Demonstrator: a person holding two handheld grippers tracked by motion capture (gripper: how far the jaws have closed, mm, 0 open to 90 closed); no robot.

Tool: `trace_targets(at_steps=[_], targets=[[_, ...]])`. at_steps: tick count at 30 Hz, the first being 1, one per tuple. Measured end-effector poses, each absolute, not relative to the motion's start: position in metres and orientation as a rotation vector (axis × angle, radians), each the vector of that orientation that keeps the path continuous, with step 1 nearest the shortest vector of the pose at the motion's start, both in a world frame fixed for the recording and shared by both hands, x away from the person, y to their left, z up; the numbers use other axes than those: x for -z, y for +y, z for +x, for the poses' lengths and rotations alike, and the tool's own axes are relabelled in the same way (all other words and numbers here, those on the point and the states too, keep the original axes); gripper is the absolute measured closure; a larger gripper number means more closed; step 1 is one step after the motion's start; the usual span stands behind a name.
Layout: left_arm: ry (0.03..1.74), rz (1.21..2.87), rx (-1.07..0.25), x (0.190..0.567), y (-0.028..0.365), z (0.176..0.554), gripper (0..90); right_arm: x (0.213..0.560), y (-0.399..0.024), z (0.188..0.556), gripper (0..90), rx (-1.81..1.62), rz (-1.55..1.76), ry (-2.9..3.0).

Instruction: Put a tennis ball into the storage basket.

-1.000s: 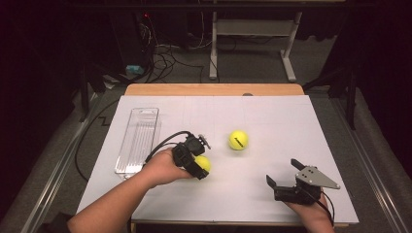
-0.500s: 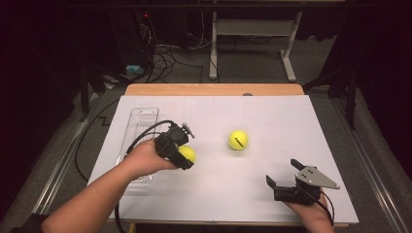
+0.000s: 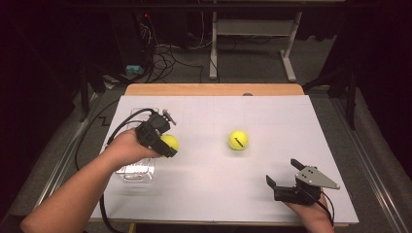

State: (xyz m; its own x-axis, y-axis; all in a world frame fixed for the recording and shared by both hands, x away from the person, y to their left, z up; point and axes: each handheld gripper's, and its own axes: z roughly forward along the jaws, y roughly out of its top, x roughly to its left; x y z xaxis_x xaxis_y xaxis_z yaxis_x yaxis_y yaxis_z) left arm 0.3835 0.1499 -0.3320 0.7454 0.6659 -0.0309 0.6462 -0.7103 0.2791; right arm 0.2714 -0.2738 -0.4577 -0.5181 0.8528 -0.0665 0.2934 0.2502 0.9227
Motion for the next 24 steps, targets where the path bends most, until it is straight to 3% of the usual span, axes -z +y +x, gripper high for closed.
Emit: trace_targets(at_steps=[24], targets=[[1.293, 2.594, -0.163, 0.321, 0.217, 0.417, 26.4, 0.458, -0.274, 0.272, 0.0, -1.246, 1.041, 1.950]])
